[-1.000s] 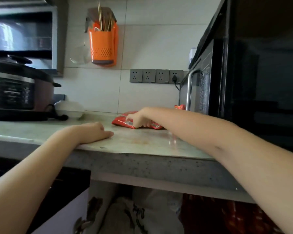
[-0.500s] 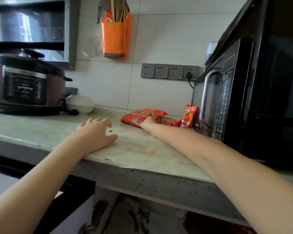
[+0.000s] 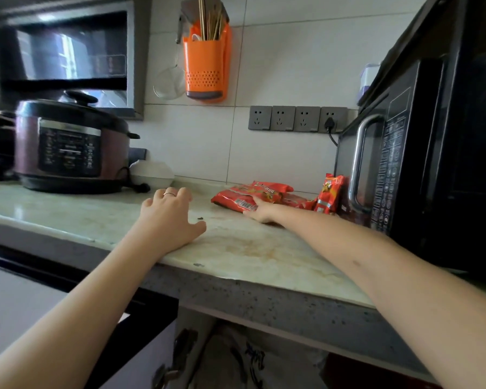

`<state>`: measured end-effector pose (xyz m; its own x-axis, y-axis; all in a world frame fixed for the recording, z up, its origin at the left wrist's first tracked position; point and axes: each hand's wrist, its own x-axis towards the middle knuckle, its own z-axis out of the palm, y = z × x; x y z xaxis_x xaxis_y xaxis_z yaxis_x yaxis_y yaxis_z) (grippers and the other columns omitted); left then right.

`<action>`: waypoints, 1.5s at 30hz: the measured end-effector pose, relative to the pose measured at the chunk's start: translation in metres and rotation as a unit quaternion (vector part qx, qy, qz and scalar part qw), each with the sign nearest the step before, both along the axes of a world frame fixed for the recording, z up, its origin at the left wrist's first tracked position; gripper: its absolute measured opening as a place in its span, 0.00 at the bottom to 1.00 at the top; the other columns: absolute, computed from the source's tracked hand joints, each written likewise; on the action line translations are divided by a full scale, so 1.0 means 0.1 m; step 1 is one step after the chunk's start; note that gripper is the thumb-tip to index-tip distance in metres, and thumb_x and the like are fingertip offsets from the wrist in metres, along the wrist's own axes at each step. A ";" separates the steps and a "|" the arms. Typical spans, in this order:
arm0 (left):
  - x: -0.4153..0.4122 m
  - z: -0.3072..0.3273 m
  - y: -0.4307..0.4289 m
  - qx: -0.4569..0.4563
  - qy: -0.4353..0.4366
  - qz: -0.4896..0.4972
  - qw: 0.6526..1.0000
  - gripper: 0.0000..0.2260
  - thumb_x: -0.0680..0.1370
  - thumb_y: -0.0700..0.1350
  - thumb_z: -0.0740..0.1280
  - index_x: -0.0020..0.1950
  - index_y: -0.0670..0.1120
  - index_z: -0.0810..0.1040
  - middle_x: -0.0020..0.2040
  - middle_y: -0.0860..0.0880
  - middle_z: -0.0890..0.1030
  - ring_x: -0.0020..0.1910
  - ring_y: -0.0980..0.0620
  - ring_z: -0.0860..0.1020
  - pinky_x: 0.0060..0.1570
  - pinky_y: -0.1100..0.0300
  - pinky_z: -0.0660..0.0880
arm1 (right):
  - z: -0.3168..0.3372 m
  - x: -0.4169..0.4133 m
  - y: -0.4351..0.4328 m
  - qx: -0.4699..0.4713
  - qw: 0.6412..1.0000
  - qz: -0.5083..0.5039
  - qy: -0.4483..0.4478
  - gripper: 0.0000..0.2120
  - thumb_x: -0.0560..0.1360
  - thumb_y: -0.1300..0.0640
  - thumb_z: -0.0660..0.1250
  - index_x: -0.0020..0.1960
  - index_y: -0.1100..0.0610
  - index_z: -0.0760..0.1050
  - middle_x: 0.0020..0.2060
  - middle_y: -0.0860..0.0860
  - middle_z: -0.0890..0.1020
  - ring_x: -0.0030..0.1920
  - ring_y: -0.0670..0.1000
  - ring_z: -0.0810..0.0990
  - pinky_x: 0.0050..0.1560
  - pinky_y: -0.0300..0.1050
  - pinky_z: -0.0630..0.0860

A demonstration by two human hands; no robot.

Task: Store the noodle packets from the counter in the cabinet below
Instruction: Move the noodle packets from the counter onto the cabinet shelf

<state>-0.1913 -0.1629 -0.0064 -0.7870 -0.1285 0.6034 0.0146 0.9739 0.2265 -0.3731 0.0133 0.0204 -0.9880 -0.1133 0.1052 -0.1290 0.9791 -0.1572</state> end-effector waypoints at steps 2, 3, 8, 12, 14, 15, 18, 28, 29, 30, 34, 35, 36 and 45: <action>-0.01 0.01 0.01 -0.004 -0.009 -0.005 1.000 0.27 0.73 0.57 0.65 0.67 0.46 0.66 0.67 0.45 0.69 0.69 0.45 0.63 0.66 0.50 0.61 | -0.06 -0.04 -0.01 0.013 0.997 0.028 0.065 0.26 0.79 0.45 0.59 0.72 0.58 0.64 0.70 0.59 0.69 0.66 0.59 0.71 0.62 0.47 0.70; -0.01 0.01 0.01 -0.003 -0.010 -0.008 1.000 0.27 0.73 0.56 0.65 0.68 0.46 0.66 0.67 0.45 0.69 0.69 0.45 0.63 0.66 0.50 0.61 | -0.07 -0.04 -0.04 0.006 0.993 0.036 0.114 0.17 0.79 0.49 0.61 0.61 0.61 0.74 0.62 0.58 0.76 0.57 0.58 0.76 0.52 0.45 0.73; -0.01 0.00 0.00 -0.001 -0.004 -0.004 1.000 0.28 0.72 0.56 0.66 0.68 0.46 0.65 0.67 0.45 0.69 0.69 0.45 0.63 0.66 0.50 0.61 | 0.04 0.13 -0.16 -0.004 0.970 0.082 0.230 0.14 0.74 0.59 0.62 0.30 0.60 0.68 0.32 0.57 0.74 0.35 0.55 0.73 0.29 0.41 0.64; -0.02 0.03 -0.02 -0.002 0.012 -0.001 1.000 0.30 0.73 0.51 0.67 0.71 0.46 0.60 0.72 0.45 0.63 0.73 0.44 0.59 0.69 0.46 0.59 | 0.32 0.50 -0.53 -0.128 0.937 0.202 0.254 0.16 0.72 0.56 0.63 0.27 0.55 0.69 0.27 0.53 0.74 0.34 0.53 0.71 0.37 0.44 0.68; -0.02 0.03 -0.04 0.026 0.028 -0.003 0.999 0.31 0.74 0.45 0.65 0.74 0.45 0.56 0.75 0.44 0.59 0.75 0.44 0.55 0.72 0.44 0.57 | 0.43 0.73 -0.74 -0.202 0.924 0.236 0.224 0.20 0.74 0.55 0.64 0.25 0.55 0.63 0.23 0.50 0.67 0.30 0.51 0.67 0.34 0.44 0.64; -0.02 0.03 -0.04 0.040 0.034 0.003 0.999 0.33 0.73 0.43 0.64 0.75 0.45 0.53 0.76 0.44 0.55 0.76 0.44 0.52 0.72 0.43 0.55 | 0.48 0.84 -0.81 -0.233 0.918 0.253 0.200 0.21 0.74 0.54 0.63 0.25 0.55 0.62 0.23 0.51 0.66 0.29 0.50 0.66 0.34 0.45 0.64; 0.00 0.03 -0.04 0.027 0.086 0.027 0.996 0.40 0.71 0.42 0.67 0.76 0.44 0.47 0.77 0.44 0.49 0.76 0.44 0.46 0.72 0.38 0.46 | 0.56 1.01 -0.84 -0.308 0.904 0.278 0.099 0.14 0.73 0.52 0.61 0.31 0.57 0.71 0.26 0.54 0.77 0.37 0.52 0.78 0.42 0.45 0.75; 0.00 -0.02 -0.08 -0.068 0.097 0.044 0.992 0.23 0.69 0.39 0.67 0.63 0.49 0.68 0.66 0.44 0.60 0.66 0.41 0.58 0.66 0.44 0.54 | 0.26 0.75 0.16 -0.382 0.900 -0.012 0.210 0.15 0.76 0.56 0.60 0.62 0.54 0.71 0.62 0.57 0.72 0.62 0.58 0.70 0.62 0.49 0.69; 0.00 -0.02 -0.08 -0.070 0.095 0.040 0.992 0.22 0.69 0.39 0.67 0.62 0.48 0.68 0.66 0.44 0.61 0.66 0.42 0.59 0.66 0.44 0.55 | 0.19 0.71 0.29 -0.374 0.904 -0.081 0.189 0.22 0.74 0.56 0.62 0.67 0.54 0.66 0.65 0.58 0.68 0.65 0.59 0.68 0.65 0.53 0.68; 0.00 -0.02 -0.07 -0.075 0.096 0.038 0.992 0.21 0.70 0.39 0.66 0.62 0.48 0.67 0.65 0.45 0.63 0.66 0.42 0.61 0.66 0.43 0.56 | 0.14 0.61 0.41 -0.351 0.921 -0.103 0.136 0.28 0.72 0.56 0.64 0.71 0.56 0.62 0.68 0.59 0.65 0.68 0.61 0.66 0.67 0.55 0.67; -0.01 -0.04 -0.08 -0.079 0.098 0.048 0.991 0.20 0.71 0.39 0.64 0.61 0.47 0.65 0.63 0.44 0.68 0.64 0.43 0.64 0.65 0.43 0.57 | 0.07 0.55 0.65 -0.155 0.978 -0.137 0.031 0.25 0.79 0.56 0.57 0.74 0.62 0.61 0.71 0.62 0.64 0.71 0.62 0.63 0.71 0.53 0.62; -0.01 -0.04 -0.08 -0.083 0.097 0.052 0.990 0.20 0.71 0.39 0.65 0.61 0.47 0.65 0.62 0.44 0.68 0.64 0.43 0.64 0.65 0.43 0.58 | 0.08 0.57 0.68 -0.142 0.977 -0.156 0.031 0.26 0.79 0.55 0.57 0.74 0.61 0.59 0.72 0.62 0.63 0.72 0.63 0.62 0.71 0.54 0.62; -0.03 -0.03 -0.08 -0.088 0.099 0.054 0.990 0.20 0.71 0.39 0.65 0.61 0.46 0.65 0.62 0.44 0.69 0.64 0.43 0.65 0.65 0.43 0.58 | 0.08 0.54 0.74 -0.122 0.979 -0.160 0.027 0.27 0.78 0.54 0.58 0.75 0.61 0.57 0.72 0.62 0.63 0.72 0.63 0.62 0.71 0.55 0.63; -0.02 0.00 -0.06 -0.096 0.082 0.045 0.991 0.21 0.72 0.41 0.67 0.63 0.47 0.64 0.64 0.44 0.69 0.65 0.43 0.65 0.66 0.42 0.58 | 0.08 0.49 0.81 -0.095 0.987 -0.125 0.027 0.21 0.79 0.63 0.57 0.70 0.68 0.65 0.68 0.62 0.70 0.64 0.59 0.72 0.66 0.50 0.67</action>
